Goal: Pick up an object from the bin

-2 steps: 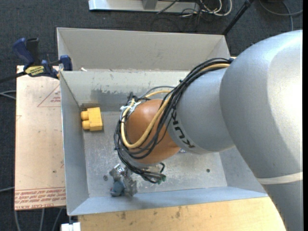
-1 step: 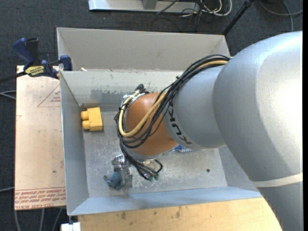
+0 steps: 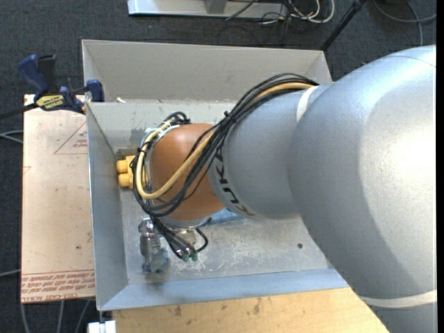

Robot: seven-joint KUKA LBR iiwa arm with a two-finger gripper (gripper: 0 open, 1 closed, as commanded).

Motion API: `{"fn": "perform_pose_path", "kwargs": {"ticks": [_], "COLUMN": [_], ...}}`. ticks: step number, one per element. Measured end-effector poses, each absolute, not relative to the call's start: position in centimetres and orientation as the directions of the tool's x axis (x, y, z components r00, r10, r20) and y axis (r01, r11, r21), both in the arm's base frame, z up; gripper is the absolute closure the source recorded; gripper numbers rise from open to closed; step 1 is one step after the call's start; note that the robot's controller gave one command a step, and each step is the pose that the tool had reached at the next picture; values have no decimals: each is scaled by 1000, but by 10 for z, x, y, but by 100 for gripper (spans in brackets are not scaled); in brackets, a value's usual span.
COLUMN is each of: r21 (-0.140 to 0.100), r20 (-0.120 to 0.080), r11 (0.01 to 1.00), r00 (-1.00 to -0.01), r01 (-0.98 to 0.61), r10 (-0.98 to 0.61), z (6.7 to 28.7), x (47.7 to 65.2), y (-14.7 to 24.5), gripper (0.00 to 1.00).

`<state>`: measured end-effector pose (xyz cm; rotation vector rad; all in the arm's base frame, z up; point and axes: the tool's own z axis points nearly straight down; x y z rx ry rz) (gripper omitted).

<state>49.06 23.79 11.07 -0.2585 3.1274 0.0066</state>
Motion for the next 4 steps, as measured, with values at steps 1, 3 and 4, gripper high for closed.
{"fn": "perform_pose_path", "kwargs": {"ticks": [1, 3, 4], "r21": [1, 2, 1], "r20": [-4, -7, -1], "r11": [984, 992, 992], "r00": [-984, -992, -992], "r01": [177, -126, -125], "r10": [177, -126, -125], "z": [159, 80, 79], "x": [493, 484, 483], "y": [174, 227, 226], "gripper": [100, 0, 100]}}
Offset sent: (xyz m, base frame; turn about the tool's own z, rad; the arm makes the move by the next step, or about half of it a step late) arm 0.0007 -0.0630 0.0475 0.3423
